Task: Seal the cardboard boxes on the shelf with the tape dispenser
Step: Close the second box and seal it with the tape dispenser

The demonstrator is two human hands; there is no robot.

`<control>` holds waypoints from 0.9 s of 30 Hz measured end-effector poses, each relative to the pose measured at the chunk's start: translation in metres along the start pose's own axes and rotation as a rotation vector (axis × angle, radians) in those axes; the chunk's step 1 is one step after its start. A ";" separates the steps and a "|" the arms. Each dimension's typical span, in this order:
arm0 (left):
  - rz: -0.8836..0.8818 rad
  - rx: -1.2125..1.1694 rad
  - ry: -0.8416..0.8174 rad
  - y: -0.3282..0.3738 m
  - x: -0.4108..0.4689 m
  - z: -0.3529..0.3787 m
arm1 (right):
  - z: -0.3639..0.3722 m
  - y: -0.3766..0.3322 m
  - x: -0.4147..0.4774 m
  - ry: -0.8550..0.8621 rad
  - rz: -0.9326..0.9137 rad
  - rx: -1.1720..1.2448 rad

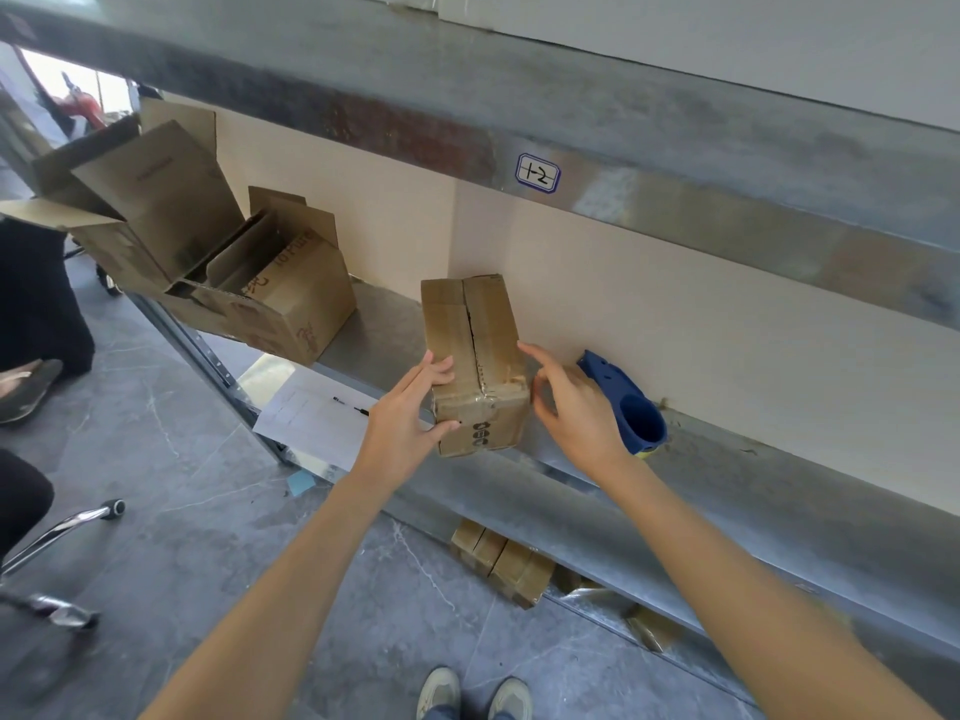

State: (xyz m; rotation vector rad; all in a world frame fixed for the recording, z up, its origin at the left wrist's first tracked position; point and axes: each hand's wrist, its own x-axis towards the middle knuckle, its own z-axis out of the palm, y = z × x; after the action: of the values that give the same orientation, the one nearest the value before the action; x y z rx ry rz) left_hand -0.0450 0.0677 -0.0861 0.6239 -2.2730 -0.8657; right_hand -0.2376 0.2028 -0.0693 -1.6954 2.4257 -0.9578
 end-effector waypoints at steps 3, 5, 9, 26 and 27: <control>0.004 -0.002 0.002 -0.001 0.000 -0.001 | 0.005 -0.001 0.001 0.012 0.029 -0.002; 0.010 0.001 -0.002 -0.002 0.000 -0.001 | 0.004 0.000 -0.001 0.006 0.010 -0.012; 0.012 -0.010 -0.005 -0.002 0.001 -0.002 | -0.001 0.004 0.006 -0.005 0.006 -0.054; -0.044 -0.014 0.092 0.009 0.006 -0.002 | -0.009 -0.009 0.013 -0.128 -0.056 0.100; -0.049 0.004 0.146 0.011 0.006 0.003 | -0.004 -0.011 0.012 -0.117 -0.049 0.085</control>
State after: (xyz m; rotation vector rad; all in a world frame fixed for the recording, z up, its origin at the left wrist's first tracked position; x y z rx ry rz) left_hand -0.0533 0.0733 -0.0778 0.7238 -2.1372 -0.8120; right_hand -0.2344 0.1916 -0.0566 -1.7380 2.2484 -0.9251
